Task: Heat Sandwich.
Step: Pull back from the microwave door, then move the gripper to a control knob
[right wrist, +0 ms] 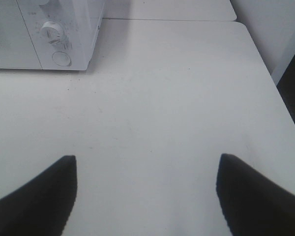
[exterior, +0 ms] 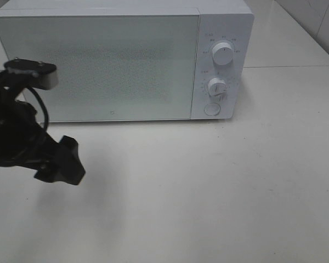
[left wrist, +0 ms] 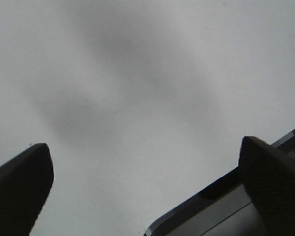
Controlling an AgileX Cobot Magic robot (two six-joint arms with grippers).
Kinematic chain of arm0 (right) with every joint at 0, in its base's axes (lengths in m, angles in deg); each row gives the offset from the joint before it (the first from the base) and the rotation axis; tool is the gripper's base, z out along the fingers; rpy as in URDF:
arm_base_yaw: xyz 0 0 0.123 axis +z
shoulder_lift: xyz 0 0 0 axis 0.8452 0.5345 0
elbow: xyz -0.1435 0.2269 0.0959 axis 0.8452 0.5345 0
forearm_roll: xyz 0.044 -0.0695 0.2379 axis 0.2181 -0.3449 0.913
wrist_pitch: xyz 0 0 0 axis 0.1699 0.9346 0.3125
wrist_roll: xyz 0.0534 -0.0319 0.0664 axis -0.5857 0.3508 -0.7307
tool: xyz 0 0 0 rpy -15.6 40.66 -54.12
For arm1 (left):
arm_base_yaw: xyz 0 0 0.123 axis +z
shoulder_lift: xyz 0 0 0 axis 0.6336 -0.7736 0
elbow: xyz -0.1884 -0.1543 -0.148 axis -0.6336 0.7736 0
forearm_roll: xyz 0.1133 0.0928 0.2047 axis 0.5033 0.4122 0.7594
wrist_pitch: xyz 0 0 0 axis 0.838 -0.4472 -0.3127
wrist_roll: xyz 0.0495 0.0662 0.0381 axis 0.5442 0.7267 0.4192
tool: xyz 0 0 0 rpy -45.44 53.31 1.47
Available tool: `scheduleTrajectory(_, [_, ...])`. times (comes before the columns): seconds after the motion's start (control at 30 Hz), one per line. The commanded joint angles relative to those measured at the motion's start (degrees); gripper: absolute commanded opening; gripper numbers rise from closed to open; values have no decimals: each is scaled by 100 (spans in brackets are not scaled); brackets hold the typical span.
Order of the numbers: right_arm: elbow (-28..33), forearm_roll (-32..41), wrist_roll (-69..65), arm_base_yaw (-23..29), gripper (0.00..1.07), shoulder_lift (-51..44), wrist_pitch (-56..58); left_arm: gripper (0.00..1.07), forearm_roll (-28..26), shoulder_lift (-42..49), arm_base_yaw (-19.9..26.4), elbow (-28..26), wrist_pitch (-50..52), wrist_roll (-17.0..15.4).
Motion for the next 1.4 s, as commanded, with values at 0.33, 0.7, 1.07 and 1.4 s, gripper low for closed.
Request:
scheduleTrajectory(0.33, [6, 6, 11, -40, 75, -160, -29, 98, 241, 1192, 2223, -34, -1238, -6])
scheduleTrajectory(0.7, [6, 6, 17, -40, 75, -160, -29, 98, 470, 1839, 3071, -17, -2126, -160])
scheduleTrajectory(1.07, [6, 6, 17, -40, 75, -160, -29, 98, 561, 3254, 3071, 802, -2217, -309])
scheduleTrajectory(1.4, [6, 6, 11, -40, 75, -160, -29, 98, 779, 4859, 3071, 1530, -2223, -567])
